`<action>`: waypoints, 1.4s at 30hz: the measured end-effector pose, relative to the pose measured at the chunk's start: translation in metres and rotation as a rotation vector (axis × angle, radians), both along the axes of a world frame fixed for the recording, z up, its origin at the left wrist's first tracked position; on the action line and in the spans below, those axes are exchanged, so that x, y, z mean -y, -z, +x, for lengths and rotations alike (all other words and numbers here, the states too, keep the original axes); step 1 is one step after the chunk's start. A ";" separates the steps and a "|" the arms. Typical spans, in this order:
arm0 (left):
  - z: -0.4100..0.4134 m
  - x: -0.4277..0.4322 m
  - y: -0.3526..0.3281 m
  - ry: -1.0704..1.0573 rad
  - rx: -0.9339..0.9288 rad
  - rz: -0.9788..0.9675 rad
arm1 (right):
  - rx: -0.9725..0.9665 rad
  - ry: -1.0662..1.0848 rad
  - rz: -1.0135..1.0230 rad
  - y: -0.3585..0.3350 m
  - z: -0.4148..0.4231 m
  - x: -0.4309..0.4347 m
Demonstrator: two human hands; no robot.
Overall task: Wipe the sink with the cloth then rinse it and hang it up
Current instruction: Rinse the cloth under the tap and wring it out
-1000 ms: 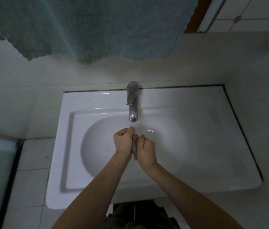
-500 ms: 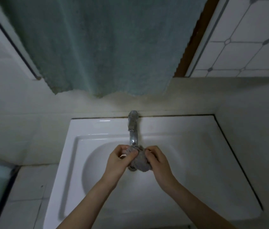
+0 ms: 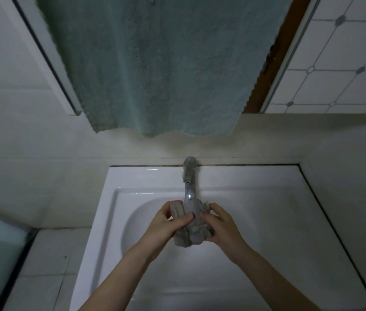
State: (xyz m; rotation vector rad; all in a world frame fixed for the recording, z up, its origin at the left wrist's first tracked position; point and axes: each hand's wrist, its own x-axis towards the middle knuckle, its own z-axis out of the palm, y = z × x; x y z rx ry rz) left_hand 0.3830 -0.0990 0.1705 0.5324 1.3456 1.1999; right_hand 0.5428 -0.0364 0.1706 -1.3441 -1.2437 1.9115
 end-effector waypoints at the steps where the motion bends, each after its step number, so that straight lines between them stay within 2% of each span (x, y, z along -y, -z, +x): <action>1: 0.000 -0.001 0.002 -0.034 -0.037 -0.012 | -0.028 0.041 -0.028 0.001 0.000 -0.001; 2: -0.002 -0.001 0.005 -0.058 -0.020 -0.011 | -0.077 0.104 -0.071 0.003 0.001 -0.003; 5: -0.009 0.000 0.010 -0.169 0.287 0.002 | -0.330 0.289 -0.271 0.006 0.003 -0.008; 6: -0.008 0.000 0.013 -0.188 0.302 -0.010 | -0.397 0.314 -0.318 0.006 0.003 -0.008; 7: -0.006 0.000 0.016 -0.171 0.222 -0.020 | -0.430 0.322 -0.335 0.007 0.002 -0.007; 8: -0.003 0.000 0.018 -0.120 0.014 -0.019 | -0.431 0.318 -0.325 0.008 0.002 -0.005; 10: 0.001 0.001 0.021 0.025 -0.542 0.064 | -0.375 0.292 -0.260 0.010 0.003 -0.002; 11: 0.003 0.002 0.021 0.095 -0.716 0.122 | -0.354 0.268 -0.222 0.010 0.004 -0.002; 13: 0.009 0.005 0.020 0.163 -0.853 0.203 | -0.324 0.235 -0.166 0.008 0.007 -0.003; 16: 0.015 0.008 0.016 0.114 -1.078 0.234 | -0.268 0.224 -0.108 0.002 0.009 -0.007; 20: 0.016 0.004 0.010 -0.010 -1.190 0.386 | -0.172 0.202 -0.007 -0.003 0.009 -0.003; 22: 0.019 0.001 0.009 0.035 -1.121 0.466 | -0.135 0.181 0.037 -0.002 0.007 0.000; 25: 0.027 -0.001 0.010 0.077 -0.884 0.419 | -0.167 0.151 0.016 0.001 0.006 0.004; 29: 0.028 -0.007 0.008 -0.042 -0.759 0.352 | -0.287 0.016 0.003 0.001 0.012 0.012; 33: 0.030 -0.006 0.005 -0.042 -0.719 0.264 | -0.226 -0.065 0.078 0.004 0.018 0.013; 38: 0.016 -0.013 -0.002 -0.210 -0.600 0.144 | -0.191 -0.014 0.056 0.010 0.028 0.001; 42: 0.006 -0.017 -0.007 -0.141 -0.564 0.110 | -0.067 -0.005 0.094 0.015 0.034 -0.006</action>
